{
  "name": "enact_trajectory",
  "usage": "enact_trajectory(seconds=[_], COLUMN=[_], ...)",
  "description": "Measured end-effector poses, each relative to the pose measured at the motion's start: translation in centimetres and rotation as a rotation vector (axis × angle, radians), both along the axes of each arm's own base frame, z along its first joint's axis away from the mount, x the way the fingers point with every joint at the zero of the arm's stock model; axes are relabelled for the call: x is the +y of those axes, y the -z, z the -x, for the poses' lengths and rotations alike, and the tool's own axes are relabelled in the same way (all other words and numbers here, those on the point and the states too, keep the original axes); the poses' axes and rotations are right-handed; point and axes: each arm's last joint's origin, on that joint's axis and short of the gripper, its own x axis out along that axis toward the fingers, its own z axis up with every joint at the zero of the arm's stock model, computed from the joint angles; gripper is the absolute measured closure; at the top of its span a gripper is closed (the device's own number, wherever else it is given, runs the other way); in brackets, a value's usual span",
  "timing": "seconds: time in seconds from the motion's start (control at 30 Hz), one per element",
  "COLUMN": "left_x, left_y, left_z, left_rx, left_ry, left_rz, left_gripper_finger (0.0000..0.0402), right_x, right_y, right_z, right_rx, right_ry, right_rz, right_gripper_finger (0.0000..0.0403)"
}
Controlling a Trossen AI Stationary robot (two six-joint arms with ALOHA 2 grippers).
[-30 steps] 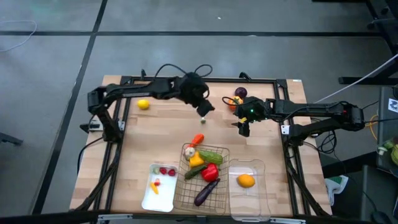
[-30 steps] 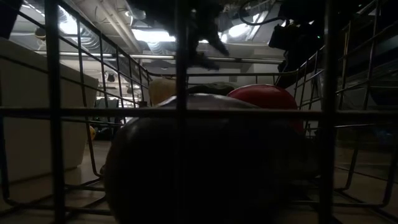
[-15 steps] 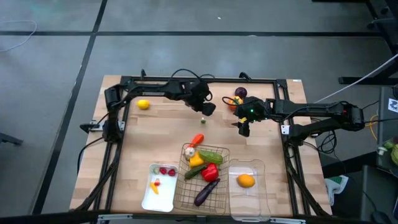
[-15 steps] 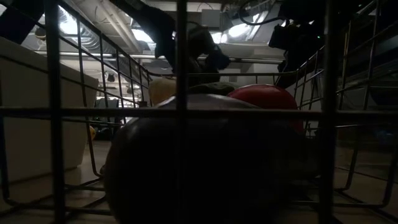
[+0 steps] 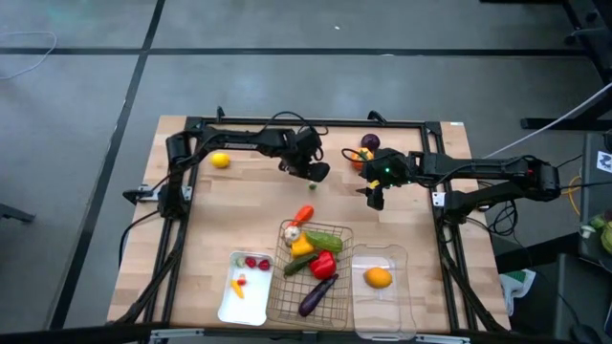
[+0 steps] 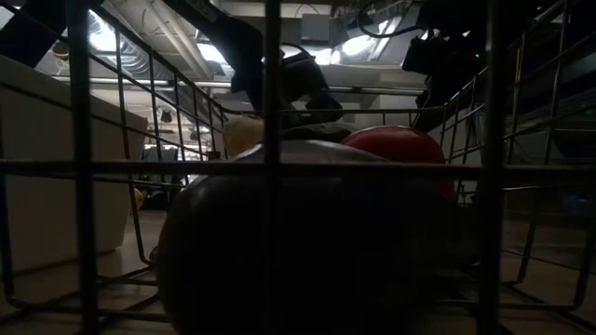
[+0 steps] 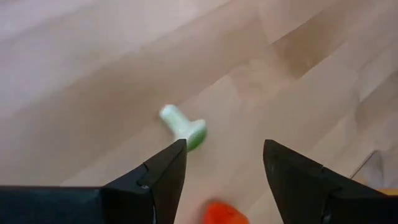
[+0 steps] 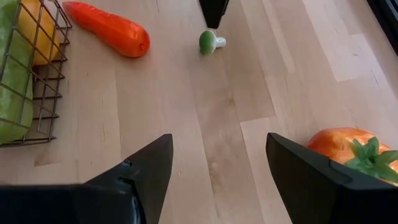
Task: Sort produce into baskets
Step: Put the green mushroom into the white bin
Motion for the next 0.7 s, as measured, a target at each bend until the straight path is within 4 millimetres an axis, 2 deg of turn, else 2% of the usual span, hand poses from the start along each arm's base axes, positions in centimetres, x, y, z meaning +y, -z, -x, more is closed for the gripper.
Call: enact_trajectory(seconds=[0.17,0.7], left_x=[-0.6,-0.4], left_y=[0.7,3.9], left_z=[-0.5,-0.9], left_rx=[0.012,0.094], left_ry=[-0.018,-0.085], left_rz=[0.014,0.009], left_gripper_finger=[0.0194,0.0194], right_x=[0.0,0.0], right_y=[0.0,0.0], right_z=[0.0,0.0], right_rx=[-0.001,-0.002], right_ry=[0.004,0.003], right_rz=[-0.003,-0.003], right_gripper_finger=[0.0145,0.0145])
